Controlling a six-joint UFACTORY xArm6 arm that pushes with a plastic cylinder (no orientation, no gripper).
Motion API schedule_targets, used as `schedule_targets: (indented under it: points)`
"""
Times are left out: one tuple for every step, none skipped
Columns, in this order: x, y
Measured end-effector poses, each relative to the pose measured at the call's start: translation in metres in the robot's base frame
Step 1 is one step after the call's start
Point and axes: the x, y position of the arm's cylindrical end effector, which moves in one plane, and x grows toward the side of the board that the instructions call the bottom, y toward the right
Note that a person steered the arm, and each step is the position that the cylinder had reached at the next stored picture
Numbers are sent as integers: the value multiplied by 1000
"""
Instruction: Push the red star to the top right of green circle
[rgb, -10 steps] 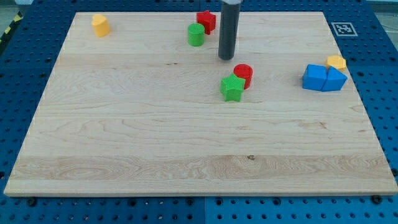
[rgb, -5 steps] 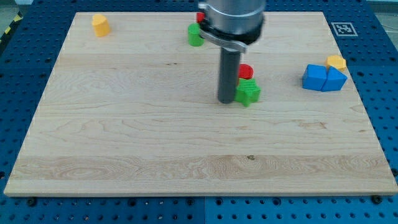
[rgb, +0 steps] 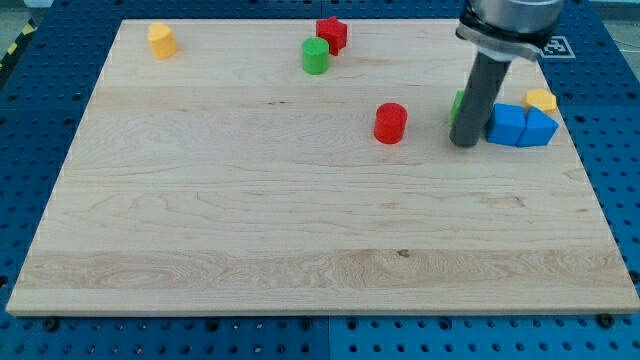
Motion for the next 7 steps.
schedule_targets:
  points:
    - [-2, 20]
    - [-53, 41]
    - [-93, 58]
    - [-76, 54]
    - [-39, 38]
    - [-28, 6]
    - [-57, -20]
